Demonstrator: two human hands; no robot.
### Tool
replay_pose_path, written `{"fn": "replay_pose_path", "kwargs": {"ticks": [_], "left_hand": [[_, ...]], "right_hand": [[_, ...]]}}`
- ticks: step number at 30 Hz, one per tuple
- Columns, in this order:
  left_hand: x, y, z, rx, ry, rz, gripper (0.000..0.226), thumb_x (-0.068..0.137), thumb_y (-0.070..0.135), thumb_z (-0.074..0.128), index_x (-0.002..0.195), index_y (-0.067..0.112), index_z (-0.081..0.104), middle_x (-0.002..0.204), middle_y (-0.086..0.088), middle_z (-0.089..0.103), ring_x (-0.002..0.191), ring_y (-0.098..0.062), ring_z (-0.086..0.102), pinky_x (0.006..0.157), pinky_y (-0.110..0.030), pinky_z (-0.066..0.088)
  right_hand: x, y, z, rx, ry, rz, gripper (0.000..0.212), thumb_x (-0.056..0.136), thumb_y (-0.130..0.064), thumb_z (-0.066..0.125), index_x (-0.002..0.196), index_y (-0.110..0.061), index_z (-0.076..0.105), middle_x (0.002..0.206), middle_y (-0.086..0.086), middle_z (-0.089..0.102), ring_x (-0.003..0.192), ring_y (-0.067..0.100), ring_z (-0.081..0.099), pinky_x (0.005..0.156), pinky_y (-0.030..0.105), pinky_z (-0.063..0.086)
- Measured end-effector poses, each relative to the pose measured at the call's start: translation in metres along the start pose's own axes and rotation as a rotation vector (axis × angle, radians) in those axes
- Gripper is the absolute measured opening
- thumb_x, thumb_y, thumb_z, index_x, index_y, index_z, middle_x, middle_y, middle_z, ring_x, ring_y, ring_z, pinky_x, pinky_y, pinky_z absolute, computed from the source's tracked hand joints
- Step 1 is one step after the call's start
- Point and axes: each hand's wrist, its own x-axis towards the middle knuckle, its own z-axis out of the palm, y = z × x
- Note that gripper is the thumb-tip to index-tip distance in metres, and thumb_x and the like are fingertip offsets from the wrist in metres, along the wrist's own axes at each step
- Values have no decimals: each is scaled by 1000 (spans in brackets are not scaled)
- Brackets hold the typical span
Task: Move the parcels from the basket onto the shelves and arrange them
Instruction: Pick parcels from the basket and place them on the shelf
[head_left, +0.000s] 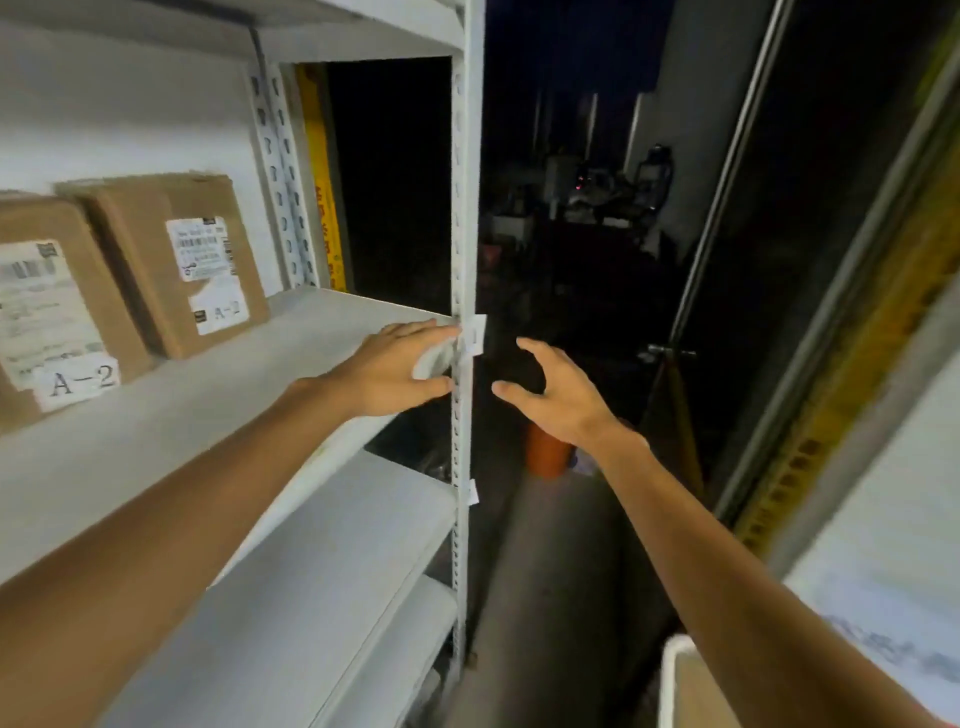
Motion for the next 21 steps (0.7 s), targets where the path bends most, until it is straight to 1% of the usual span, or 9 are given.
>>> {"fn": "replay_pose_path", "kwargs": {"ticks": [2, 4, 7, 9, 12, 14, 16, 18, 21], "left_hand": [[2, 34, 25, -69, -20, 70, 64, 92, 39, 58, 148, 35, 28, 158, 4, 23, 145, -20, 20, 117, -43, 21], [0, 65, 55, -99, -90, 136, 65, 92, 42, 57, 148, 38, 26, 158, 5, 22, 145, -18, 19, 116, -39, 21], [-3, 115, 106, -73, -228, 226, 68, 91, 44, 57, 149, 39, 23, 159, 5, 19, 145, -20, 18, 114, -41, 20], [-6, 152, 138, -93, -286, 261, 69, 90, 45, 58, 150, 37, 23, 159, 4, 20, 144, -22, 20, 113, -41, 21], [-22, 205, 191, -188, -389, 325, 68, 91, 42, 59, 150, 33, 25, 157, 4, 25, 143, -16, 24, 111, -33, 24], [-41, 234, 227, -263, -456, 344, 67, 91, 38, 60, 149, 30, 27, 156, 3, 28, 142, -14, 27, 111, -29, 25], [-64, 257, 263, -265, -503, 361, 66, 92, 36, 60, 149, 29, 29, 155, 2, 30, 142, -15, 28, 113, -32, 26], [-85, 275, 294, -198, -562, 388, 66, 92, 36, 60, 149, 28, 30, 155, 0, 30, 142, -20, 28, 115, -36, 26], [-108, 292, 332, -198, -625, 391, 65, 91, 33, 61, 148, 25, 32, 153, -1, 33, 140, -21, 31, 114, -41, 30]], "right_hand": [[-33, 32, -26, -32, 32, 95, 79, 82, -62, 63, 148, -33, 32, 154, 1, 34, 141, 25, 34, 106, 35, 34], [-70, 62, -47, -62, 52, 195, 82, 83, -63, 61, 151, -31, 29, 156, 3, 31, 143, 25, 30, 111, 40, 32], [-134, 107, -68, -128, 44, 311, 82, 87, -60, 59, 153, -26, 24, 159, 5, 26, 147, 23, 23, 118, 46, 26], [-179, 134, -80, -143, 42, 402, 81, 88, -60, 57, 154, -28, 22, 161, 6, 22, 148, 24, 19, 119, 46, 23], [-247, 172, -95, -101, 65, 508, 79, 88, -64, 53, 153, -29, 24, 160, 5, 22, 145, 30, 25, 116, 49, 29], [-289, 197, -99, -68, 73, 568, 77, 89, -63, 52, 152, -26, 28, 159, 8, 26, 144, 30, 27, 115, 48, 30], [-328, 217, -99, -37, 52, 621, 76, 90, -60, 53, 152, -22, 30, 157, 10, 30, 143, 29, 30, 114, 47, 31], [-363, 234, -98, -14, 30, 654, 75, 90, -58, 55, 151, -20, 32, 155, 9, 33, 138, 29, 37, 111, 47, 35], [-404, 255, -97, 21, 1, 697, 70, 92, -50, 59, 149, -16, 35, 152, 10, 37, 139, 29, 35, 112, 45, 30]]}}
